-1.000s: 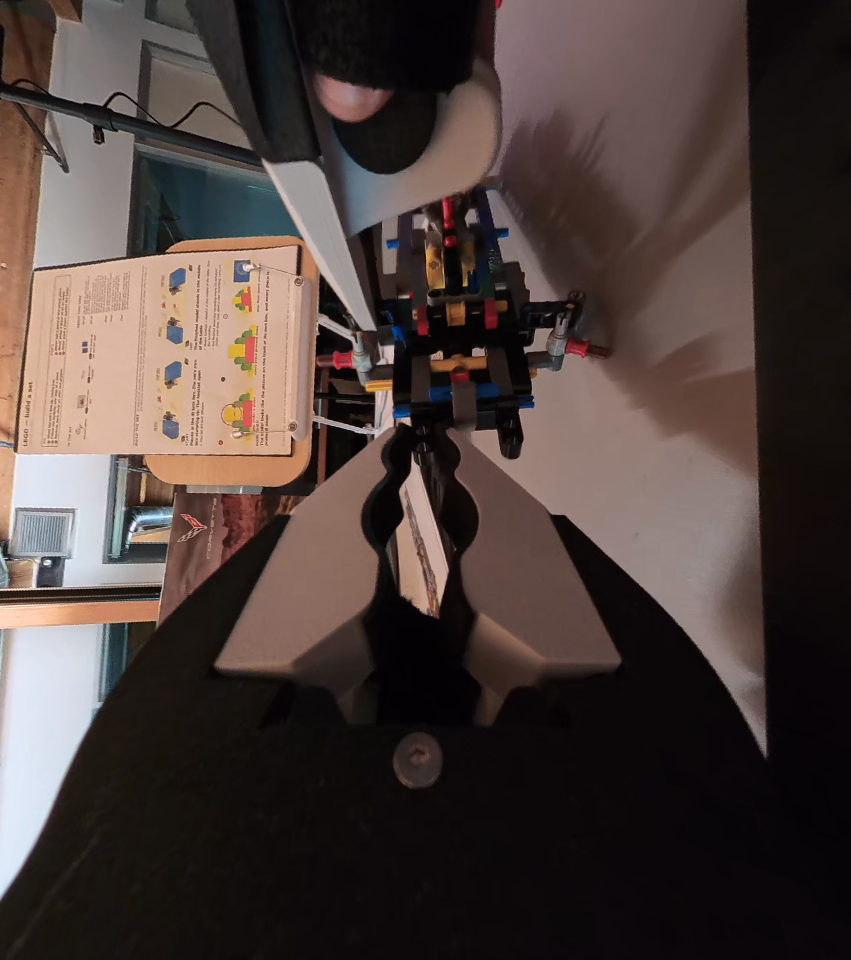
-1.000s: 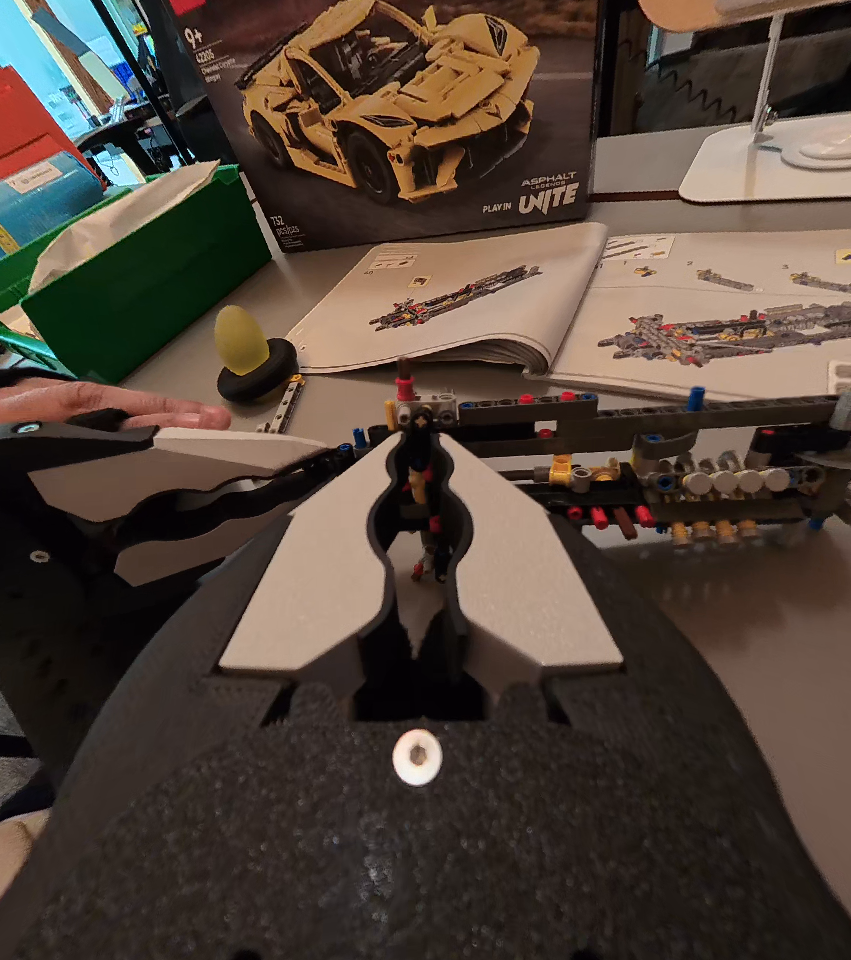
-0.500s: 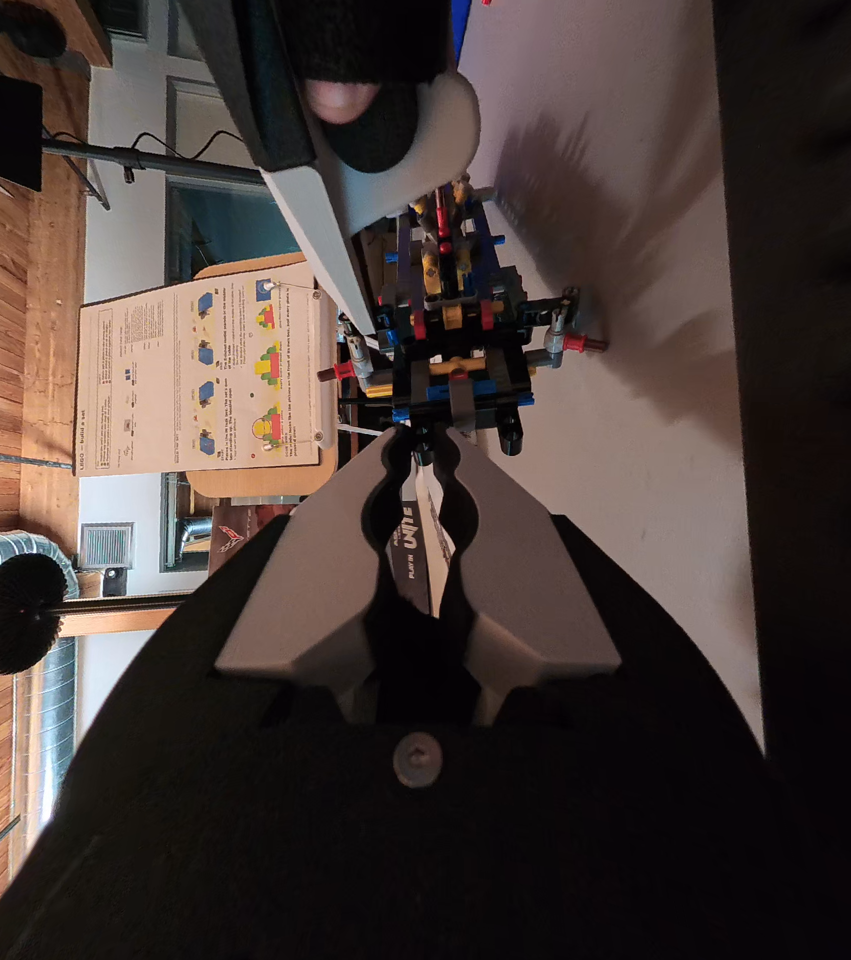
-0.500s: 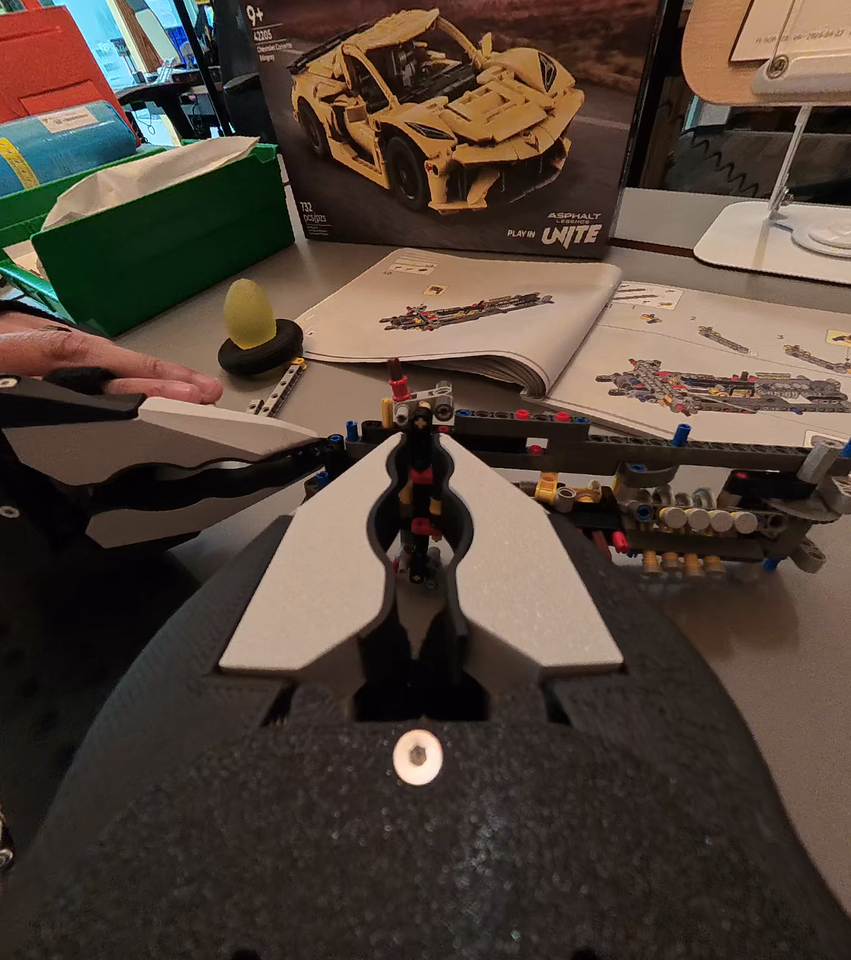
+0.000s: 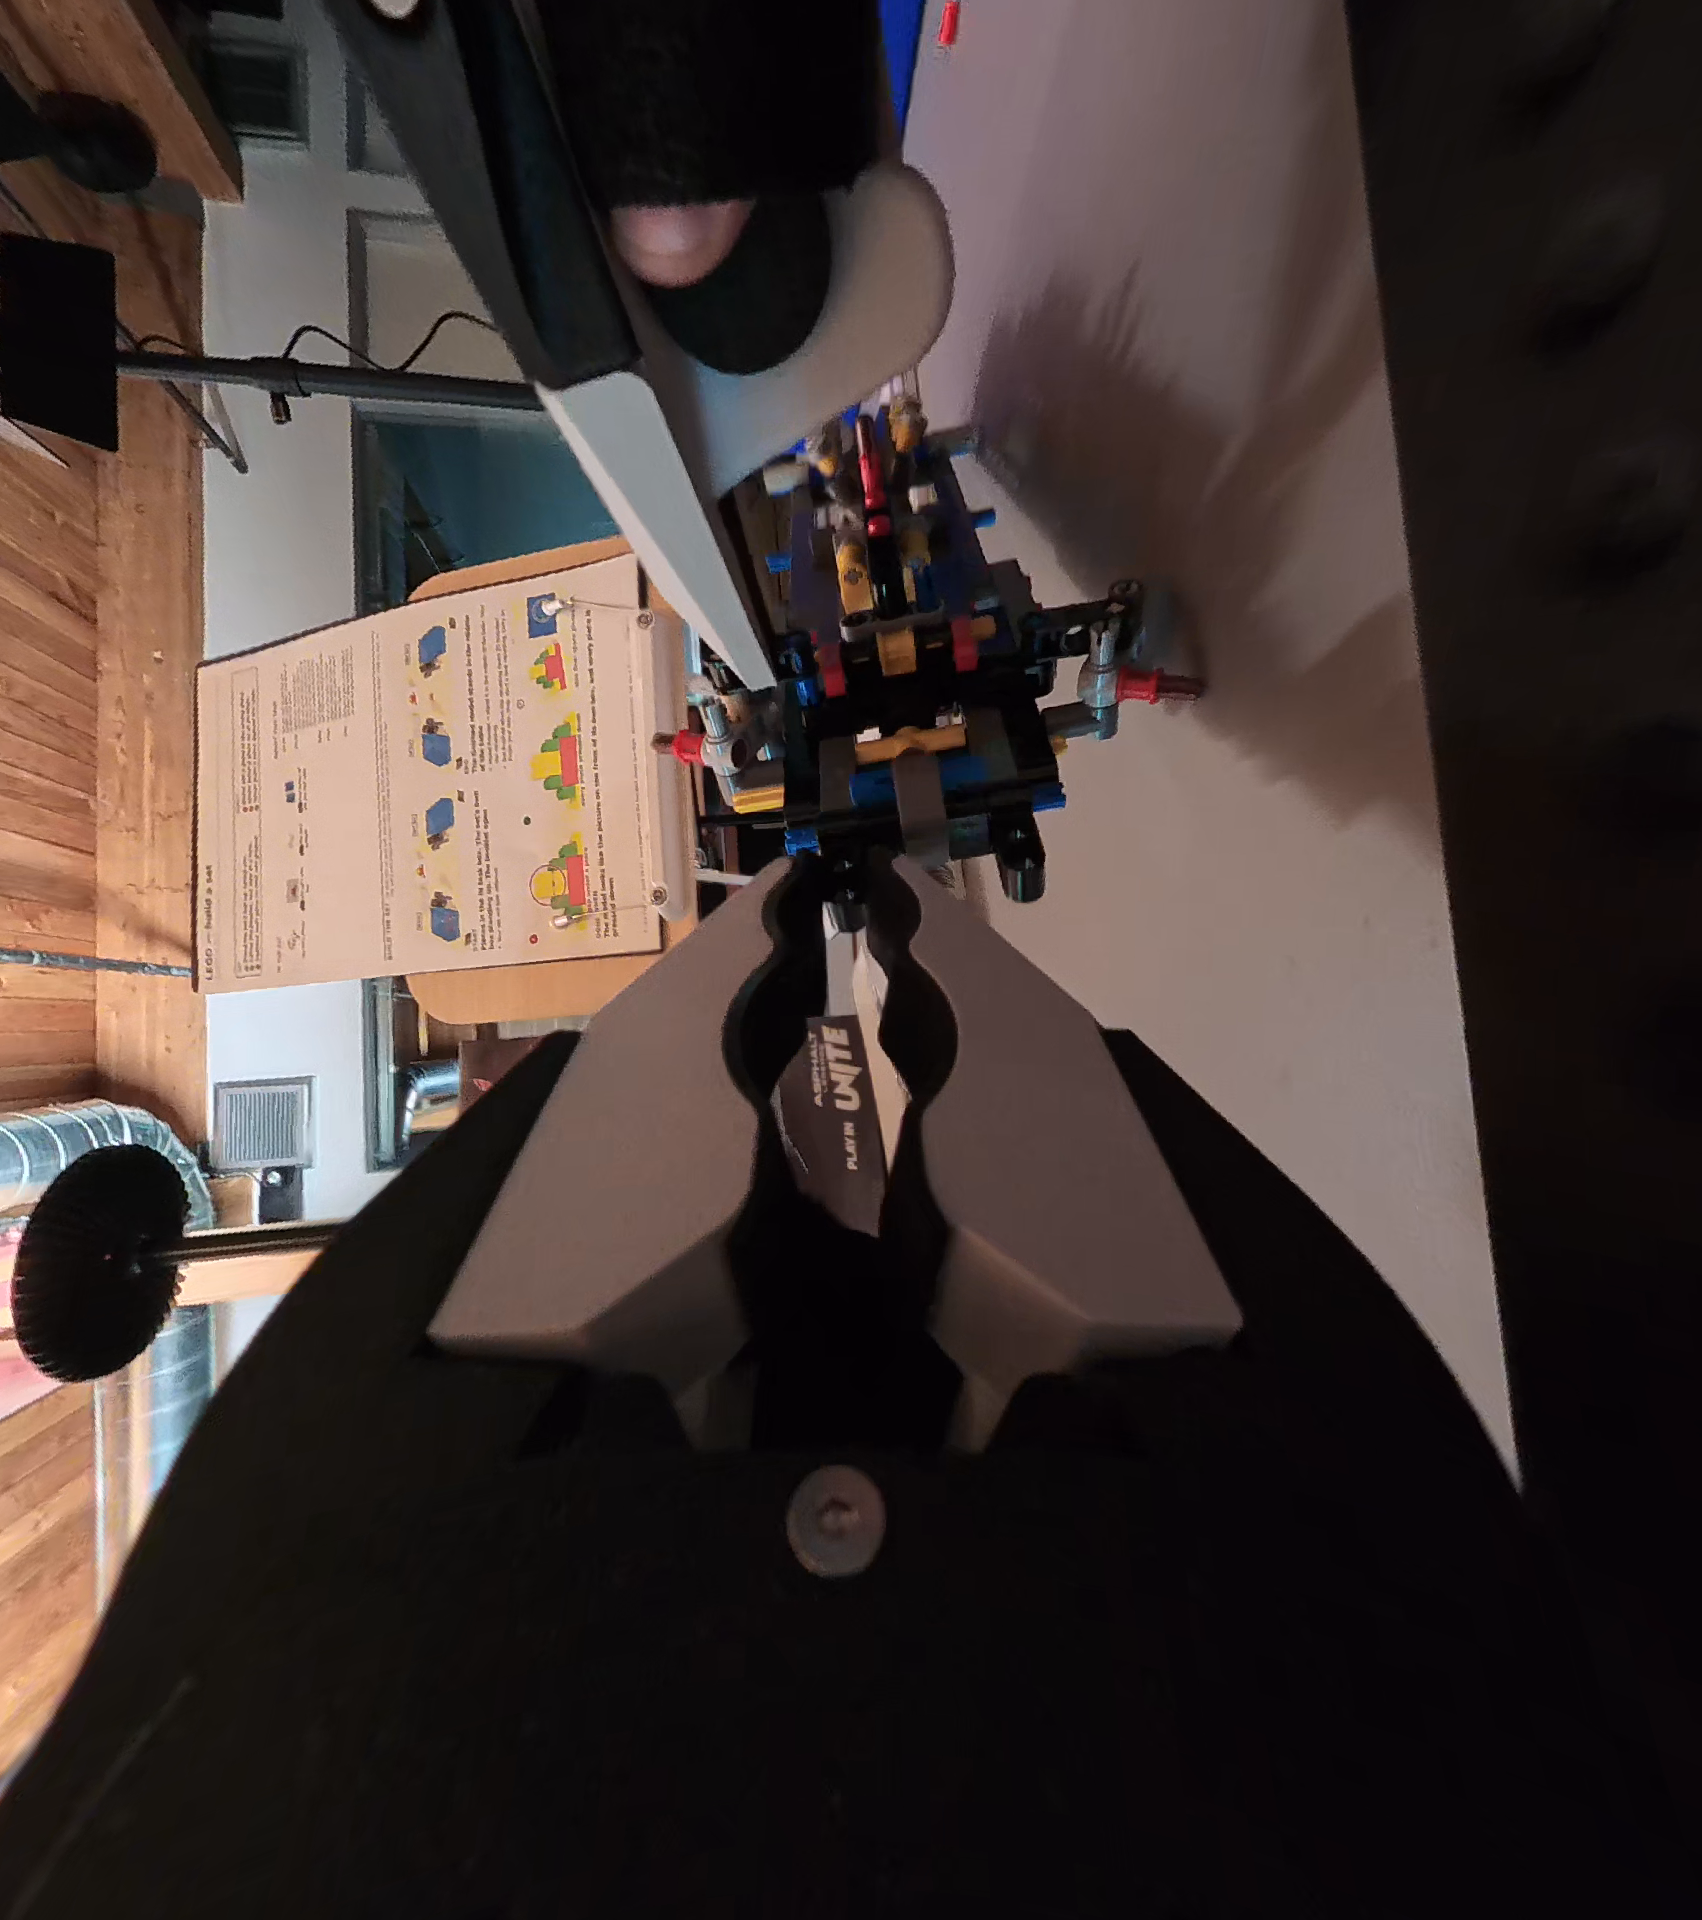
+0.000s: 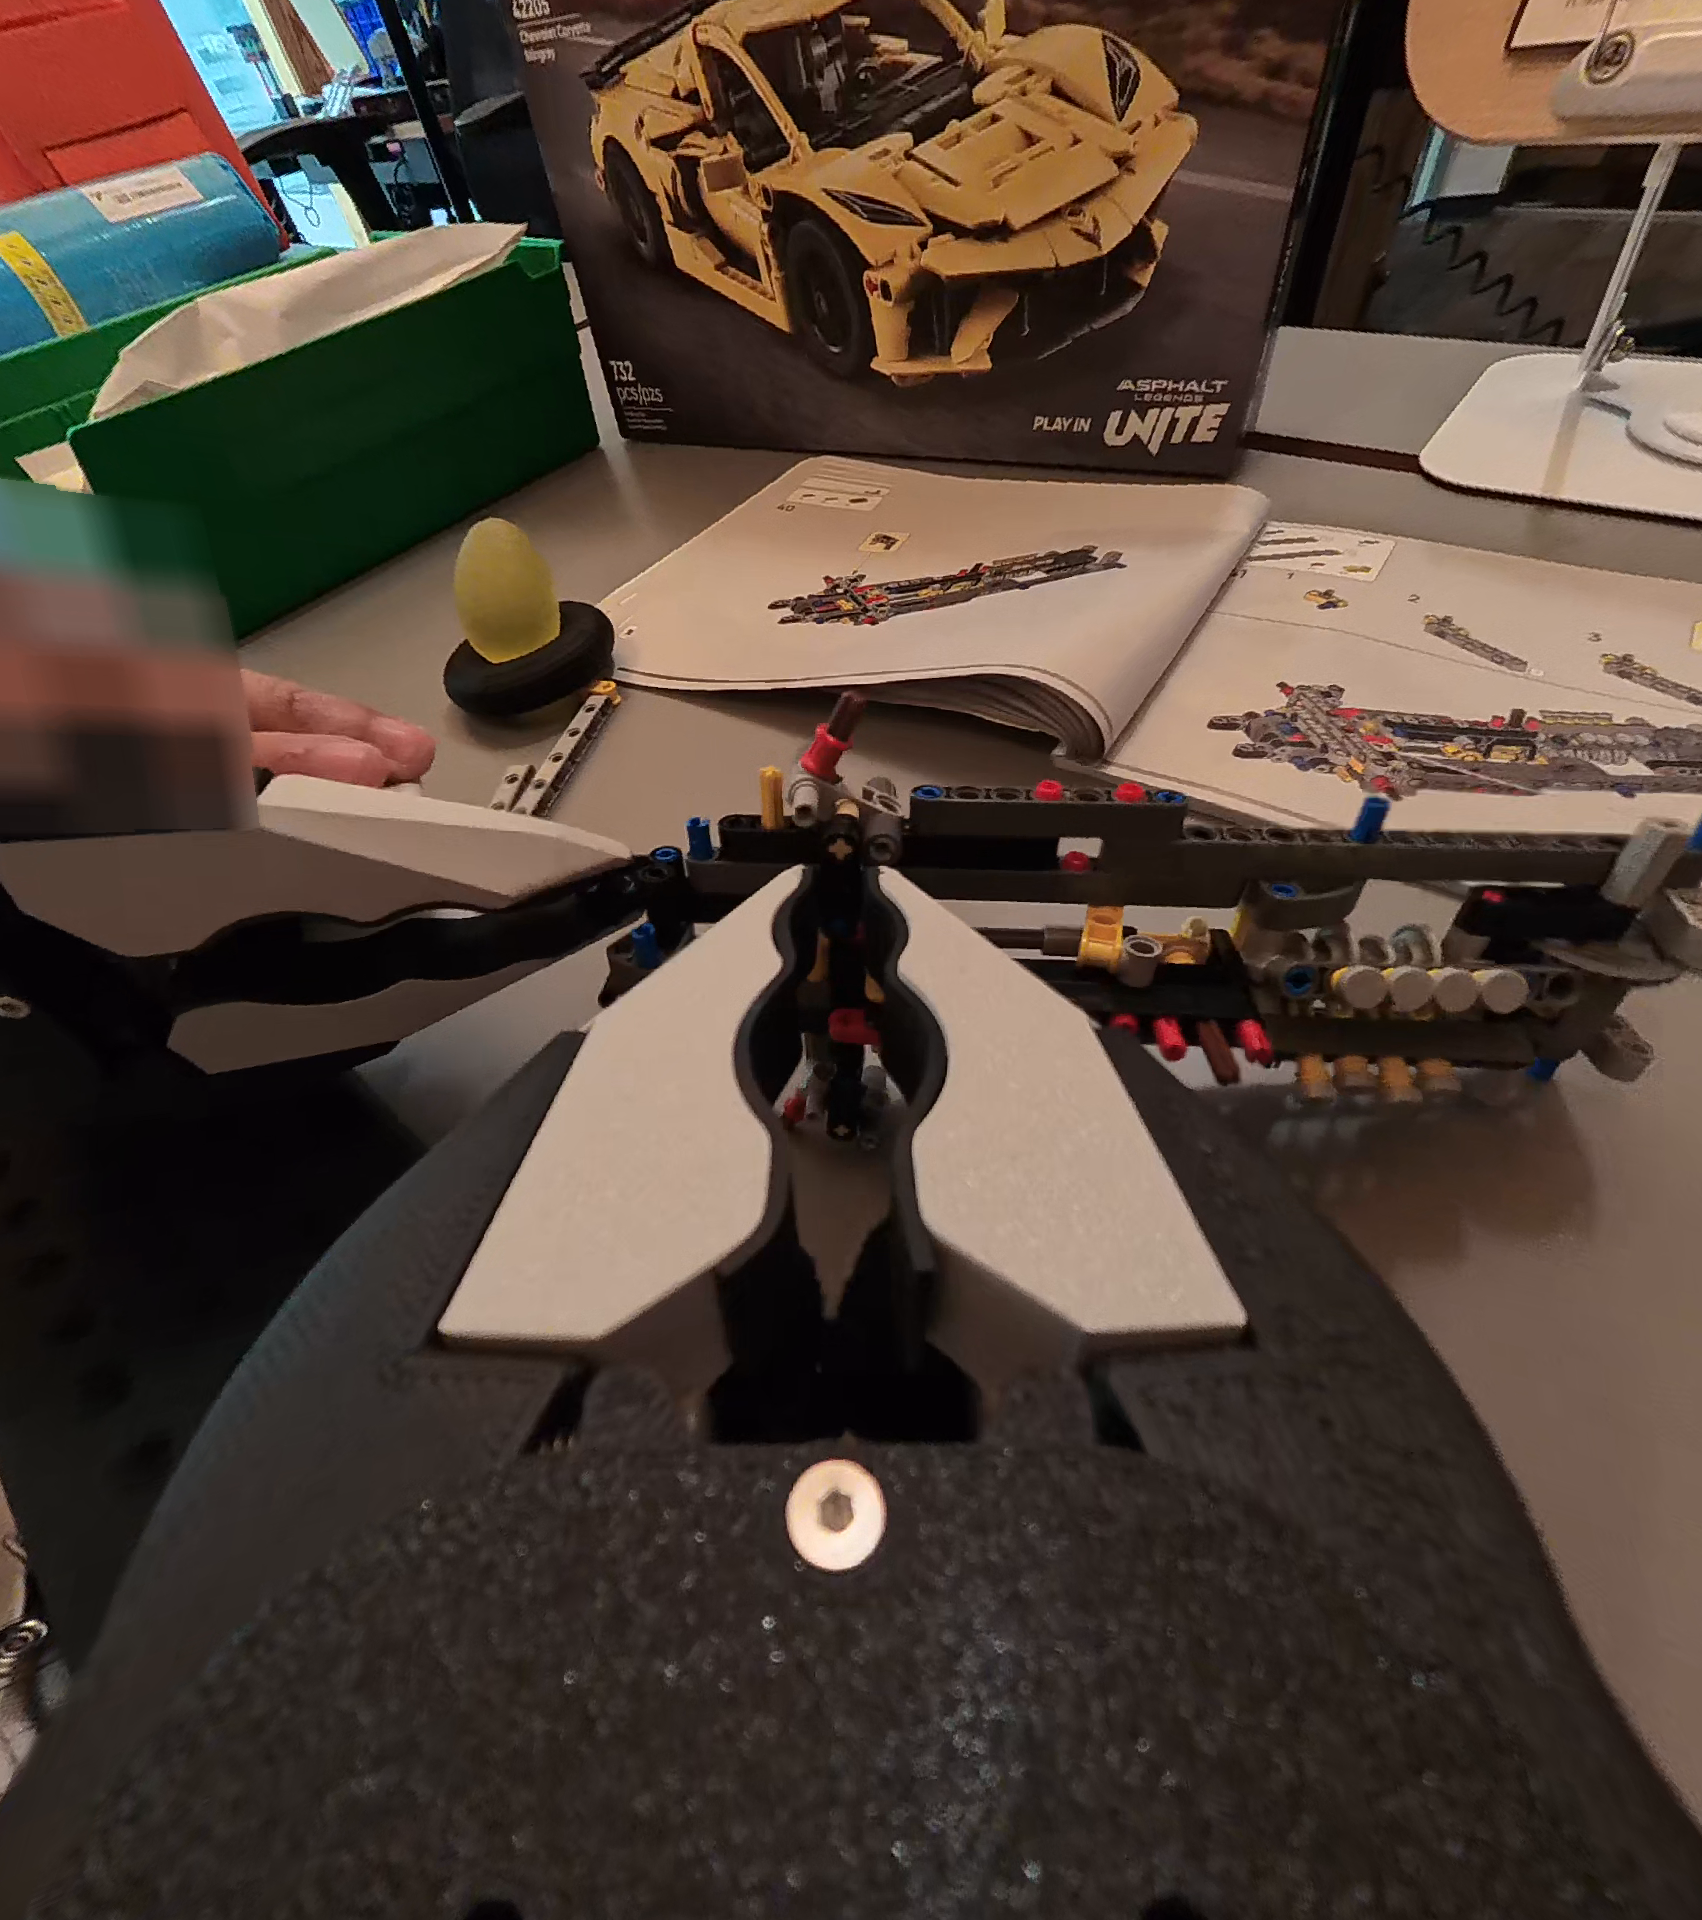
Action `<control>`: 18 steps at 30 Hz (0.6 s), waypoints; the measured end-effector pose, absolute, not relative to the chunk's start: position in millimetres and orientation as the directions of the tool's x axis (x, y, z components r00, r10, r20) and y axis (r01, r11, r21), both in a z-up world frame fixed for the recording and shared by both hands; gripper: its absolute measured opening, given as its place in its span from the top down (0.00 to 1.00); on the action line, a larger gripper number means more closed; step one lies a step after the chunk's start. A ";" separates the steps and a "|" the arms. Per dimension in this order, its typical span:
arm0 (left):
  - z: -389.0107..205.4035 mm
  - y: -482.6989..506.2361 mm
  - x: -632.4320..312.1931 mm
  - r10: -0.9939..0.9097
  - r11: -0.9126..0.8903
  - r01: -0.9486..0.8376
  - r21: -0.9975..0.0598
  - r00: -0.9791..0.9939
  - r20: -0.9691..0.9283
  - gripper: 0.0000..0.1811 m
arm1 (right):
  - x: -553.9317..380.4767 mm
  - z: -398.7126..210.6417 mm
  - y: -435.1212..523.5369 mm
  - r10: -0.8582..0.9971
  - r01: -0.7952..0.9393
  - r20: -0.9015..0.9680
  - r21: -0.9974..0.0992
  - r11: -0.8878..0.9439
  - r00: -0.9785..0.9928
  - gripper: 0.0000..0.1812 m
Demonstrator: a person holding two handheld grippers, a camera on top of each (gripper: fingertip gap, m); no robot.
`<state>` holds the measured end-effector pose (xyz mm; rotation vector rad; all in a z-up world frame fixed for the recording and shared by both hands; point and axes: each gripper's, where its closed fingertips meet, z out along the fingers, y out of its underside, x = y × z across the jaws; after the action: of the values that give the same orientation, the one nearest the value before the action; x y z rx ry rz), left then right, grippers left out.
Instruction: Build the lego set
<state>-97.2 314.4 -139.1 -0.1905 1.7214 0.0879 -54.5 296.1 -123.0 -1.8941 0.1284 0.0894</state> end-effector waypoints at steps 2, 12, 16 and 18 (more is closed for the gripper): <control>-139.4 312.1 -97.8 -0.044 0.987 -0.159 -0.019 -0.156 -0.987 0.97 | -54.7 -122.9 296.5 -0.039 -0.140 -0.135 -0.939 -0.315 0.990 0.97; -138.9 309.8 -98.3 0.115 0.989 -0.075 0.131 -0.185 -0.976 0.97 | -55.4 -122.4 299.0 0.043 -0.192 -0.216 -0.928 -0.319 0.975 0.97; -133.9 310.6 -94.6 0.186 0.978 -0.065 0.200 -0.173 -0.967 0.97 | -50.4 -121.4 298.0 0.097 -0.144 -0.184 -0.935 -0.324 0.978 0.97; -133.3 309.7 -93.1 0.230 0.969 -0.057 0.242 -0.167 -0.959 0.97 | -48.3 -122.9 297.7 0.117 -0.101 -0.147 -0.938 -0.330 0.982 0.97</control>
<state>-93.1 309.7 -133.3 0.1306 1.7215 0.2540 -48.3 297.7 -122.9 -1.8944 -0.0109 0.2202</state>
